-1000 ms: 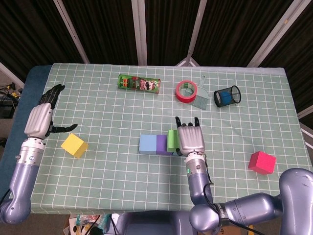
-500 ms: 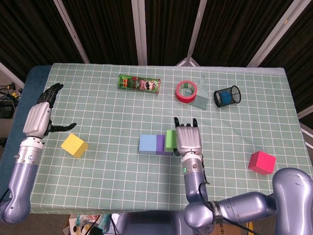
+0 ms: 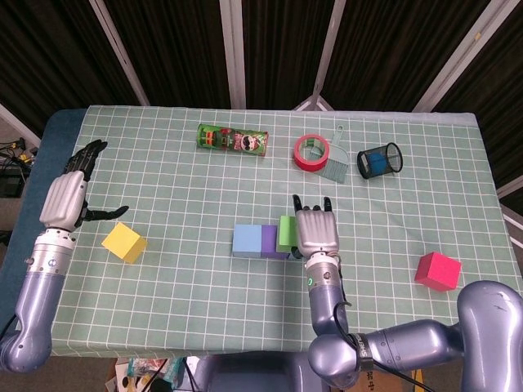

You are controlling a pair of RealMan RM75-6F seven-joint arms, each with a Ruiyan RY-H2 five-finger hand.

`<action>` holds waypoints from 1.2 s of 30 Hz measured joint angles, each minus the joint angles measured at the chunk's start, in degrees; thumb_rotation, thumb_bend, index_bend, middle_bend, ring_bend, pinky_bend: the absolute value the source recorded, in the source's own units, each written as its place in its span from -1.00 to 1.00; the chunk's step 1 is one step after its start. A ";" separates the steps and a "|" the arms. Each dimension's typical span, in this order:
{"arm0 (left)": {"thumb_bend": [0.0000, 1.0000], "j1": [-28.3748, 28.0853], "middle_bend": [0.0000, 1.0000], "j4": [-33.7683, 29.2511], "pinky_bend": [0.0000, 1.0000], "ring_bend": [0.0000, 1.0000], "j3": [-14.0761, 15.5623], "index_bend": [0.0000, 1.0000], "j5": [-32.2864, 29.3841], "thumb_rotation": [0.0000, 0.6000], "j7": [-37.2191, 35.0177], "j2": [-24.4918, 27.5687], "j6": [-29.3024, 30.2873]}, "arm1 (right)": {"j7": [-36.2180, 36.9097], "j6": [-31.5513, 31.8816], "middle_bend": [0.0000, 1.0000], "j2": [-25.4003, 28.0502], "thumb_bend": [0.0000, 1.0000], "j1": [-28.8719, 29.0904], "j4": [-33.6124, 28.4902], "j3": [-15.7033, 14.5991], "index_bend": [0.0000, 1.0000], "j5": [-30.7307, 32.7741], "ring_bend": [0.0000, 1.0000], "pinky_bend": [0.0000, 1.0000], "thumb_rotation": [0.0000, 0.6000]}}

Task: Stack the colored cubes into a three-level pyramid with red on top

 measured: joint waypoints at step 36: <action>-0.80 -0.11 -0.96 0.03 -1.00 -1.00 0.26 -1.00 0.15 1.00 0.12 -0.01 0.15 | 0.56 -1.29 -0.14 0.44 -0.46 -0.92 0.13 -1.27 -1.00 -1.49 -0.49 -1.00 1.00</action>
